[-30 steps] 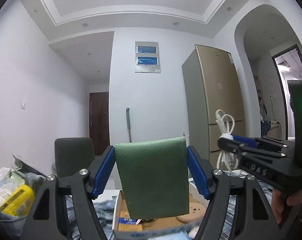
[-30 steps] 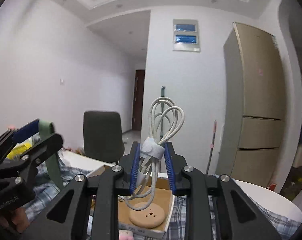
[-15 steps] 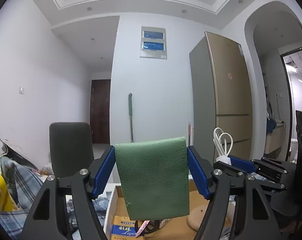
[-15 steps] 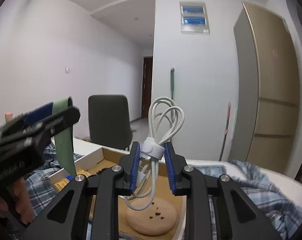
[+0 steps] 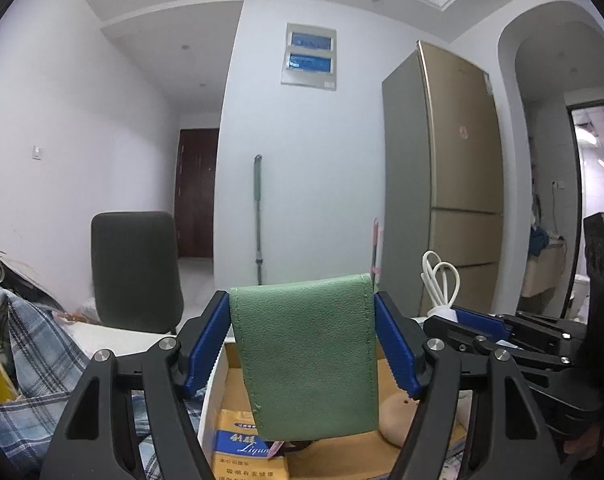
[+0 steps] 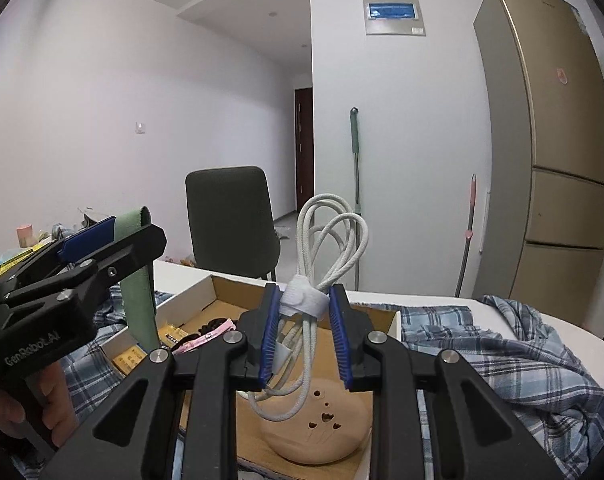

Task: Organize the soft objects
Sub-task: 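Carry the green card and white cable over the box with both tools, then open both tools to drop the card and cable into the box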

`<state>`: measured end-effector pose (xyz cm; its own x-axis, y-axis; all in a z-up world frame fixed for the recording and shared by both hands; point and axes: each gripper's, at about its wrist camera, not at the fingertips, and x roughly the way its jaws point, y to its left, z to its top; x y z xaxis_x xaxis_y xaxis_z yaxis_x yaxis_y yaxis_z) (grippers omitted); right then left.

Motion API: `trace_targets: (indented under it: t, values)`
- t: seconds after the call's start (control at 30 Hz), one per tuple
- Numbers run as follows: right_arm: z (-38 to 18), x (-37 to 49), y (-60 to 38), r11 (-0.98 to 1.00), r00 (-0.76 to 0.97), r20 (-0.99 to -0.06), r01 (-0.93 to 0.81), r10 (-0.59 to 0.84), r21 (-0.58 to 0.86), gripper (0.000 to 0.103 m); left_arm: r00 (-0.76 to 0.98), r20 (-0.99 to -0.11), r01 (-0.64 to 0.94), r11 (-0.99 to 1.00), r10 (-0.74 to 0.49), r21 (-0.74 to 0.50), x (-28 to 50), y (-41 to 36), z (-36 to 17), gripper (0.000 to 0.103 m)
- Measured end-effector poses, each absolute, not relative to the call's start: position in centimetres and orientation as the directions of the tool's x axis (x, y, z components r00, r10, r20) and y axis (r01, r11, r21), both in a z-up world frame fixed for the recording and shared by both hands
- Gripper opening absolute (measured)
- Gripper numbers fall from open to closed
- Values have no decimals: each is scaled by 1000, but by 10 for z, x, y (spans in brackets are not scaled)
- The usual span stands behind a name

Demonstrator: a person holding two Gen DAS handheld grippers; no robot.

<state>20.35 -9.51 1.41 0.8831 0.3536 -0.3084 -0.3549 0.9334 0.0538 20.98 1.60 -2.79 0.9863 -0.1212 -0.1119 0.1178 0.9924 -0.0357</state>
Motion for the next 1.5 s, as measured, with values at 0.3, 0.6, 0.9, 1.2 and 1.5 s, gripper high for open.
trace_targets:
  t: [0.3,0.6,0.9,1.2,1.5]
  values:
    - [16,202,-91,928,875,-320,-368,363,47,24,966,-217,130,990,-137,-45,235,12,-33,73]
    - [17,202,-91,929,875,-320,-368,363,48,24,962,-239,128,991,-135,-44,242,10,-34,73]
    - [18,203,-93,931,877,-319,-362,360,54,47,963,-233,125,991,-132,-45,240,14,-34,85]
    - [18,203,-92,932,878,-320,-360,357,51,50,970,-215,105,993,-113,-49,236,19,-35,85]
    - [20,203,-92,932,878,-320,-360,357,50,50,980,-159,107,992,-115,-60,224,21,-34,85]
